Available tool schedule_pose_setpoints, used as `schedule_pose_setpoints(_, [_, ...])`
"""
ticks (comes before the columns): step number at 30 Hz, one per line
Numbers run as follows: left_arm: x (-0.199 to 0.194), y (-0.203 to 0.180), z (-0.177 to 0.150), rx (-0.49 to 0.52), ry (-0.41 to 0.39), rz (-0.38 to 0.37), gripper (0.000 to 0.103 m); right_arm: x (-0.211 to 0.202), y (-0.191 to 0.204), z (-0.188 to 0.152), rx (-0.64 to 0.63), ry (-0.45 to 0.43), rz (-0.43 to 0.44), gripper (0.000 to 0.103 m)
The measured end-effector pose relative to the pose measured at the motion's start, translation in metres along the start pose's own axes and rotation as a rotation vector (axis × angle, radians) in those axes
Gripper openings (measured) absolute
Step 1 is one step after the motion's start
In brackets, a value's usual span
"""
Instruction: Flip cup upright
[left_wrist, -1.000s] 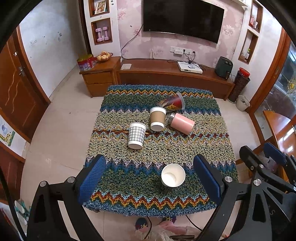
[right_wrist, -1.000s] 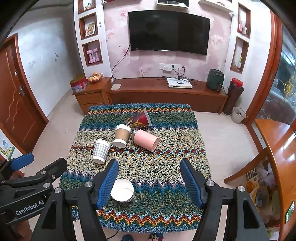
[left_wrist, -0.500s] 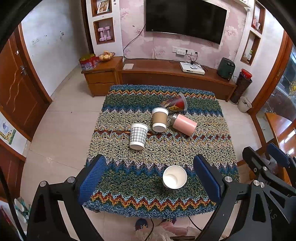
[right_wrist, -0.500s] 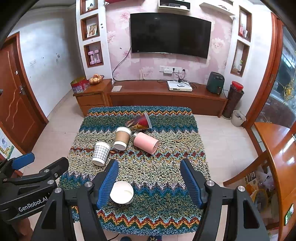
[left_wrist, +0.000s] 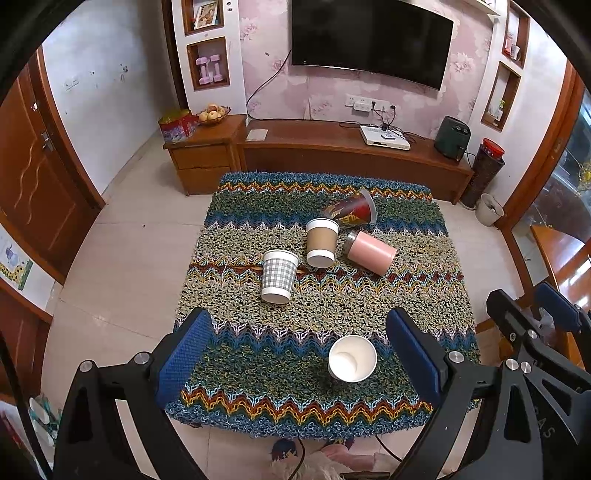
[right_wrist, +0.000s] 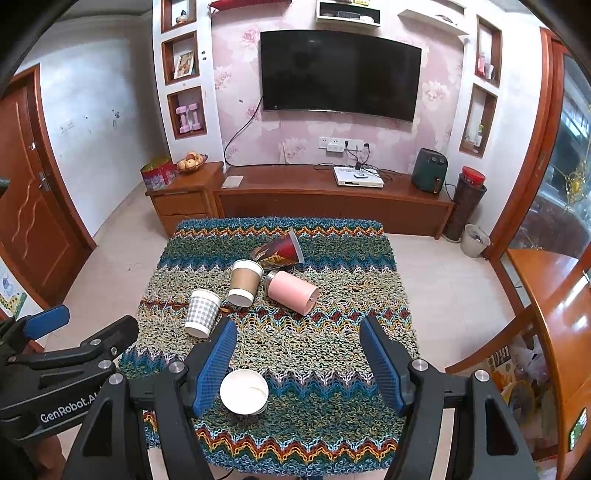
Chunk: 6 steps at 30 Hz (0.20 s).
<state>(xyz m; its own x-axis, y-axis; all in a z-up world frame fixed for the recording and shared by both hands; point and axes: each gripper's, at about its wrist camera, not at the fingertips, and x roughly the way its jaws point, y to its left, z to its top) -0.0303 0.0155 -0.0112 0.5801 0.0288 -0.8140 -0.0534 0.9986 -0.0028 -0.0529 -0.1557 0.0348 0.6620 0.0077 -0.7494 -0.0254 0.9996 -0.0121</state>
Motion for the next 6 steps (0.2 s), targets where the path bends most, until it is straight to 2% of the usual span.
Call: schedule_pose_setpoints(6, [-0.0011, -0.0001, 0.0024, 0.006, -0.023, -0.005, 0.096, -0.0005, 0.0, 0.0006, 0.003, -0.004, -0.003, 0.07])
